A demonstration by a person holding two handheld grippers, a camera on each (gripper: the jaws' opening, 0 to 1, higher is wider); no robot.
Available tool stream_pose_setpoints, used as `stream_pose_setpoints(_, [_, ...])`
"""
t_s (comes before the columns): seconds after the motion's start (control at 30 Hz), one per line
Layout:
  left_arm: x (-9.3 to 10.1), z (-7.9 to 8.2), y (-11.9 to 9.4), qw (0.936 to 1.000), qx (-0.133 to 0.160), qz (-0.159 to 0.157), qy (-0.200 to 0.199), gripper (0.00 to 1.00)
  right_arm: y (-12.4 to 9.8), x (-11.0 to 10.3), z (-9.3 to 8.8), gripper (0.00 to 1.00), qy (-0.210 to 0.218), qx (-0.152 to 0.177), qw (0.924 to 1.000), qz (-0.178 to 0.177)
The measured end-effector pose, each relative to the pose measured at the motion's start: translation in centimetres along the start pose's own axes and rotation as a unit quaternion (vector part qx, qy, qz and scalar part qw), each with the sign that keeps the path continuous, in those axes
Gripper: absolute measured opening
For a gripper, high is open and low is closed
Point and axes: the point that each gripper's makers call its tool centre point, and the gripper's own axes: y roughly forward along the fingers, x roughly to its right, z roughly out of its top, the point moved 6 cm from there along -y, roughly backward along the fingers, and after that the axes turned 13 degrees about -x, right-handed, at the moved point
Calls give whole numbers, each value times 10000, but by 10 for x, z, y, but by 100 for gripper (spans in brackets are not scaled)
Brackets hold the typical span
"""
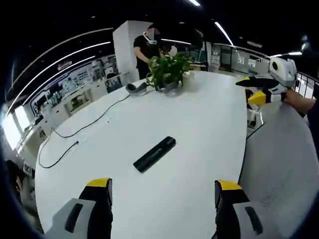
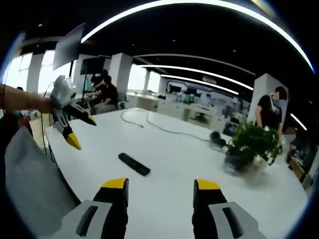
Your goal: Press the specified remote control buttons in sequence, fully releasing each button before pressing the next.
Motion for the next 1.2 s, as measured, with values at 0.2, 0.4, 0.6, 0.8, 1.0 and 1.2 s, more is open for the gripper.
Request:
stream_pose_setpoints(0.2, [-2,8,25,9968,-477,-283,567,83,4,1,-7,49,149,-162,9997,66])
stream_pose_setpoints(0.4, [-7,14,46,9926,-719,-482,852,83,4,0,-9,45,112,-280,9995,66])
stream_pose_setpoints(0.6, [-14,21,62,9905,-826,-618,908,90,6,-1,-11,43,64,-395,9992,72])
stream_pose_setpoints(0.8, [-18,27,75,9858,-1027,-746,1102,90,6,0,-12,43,116,-429,9990,55])
stream_pose_setpoints(1.0, [-20,34,86,9804,-1230,-856,1278,89,6,2,-14,43,104,-497,9987,13])
stream_pose_setpoints(1.2, [-20,45,94,9778,-1242,-971,1383,88,7,1,-14,40,-56,-540,9985,-27])
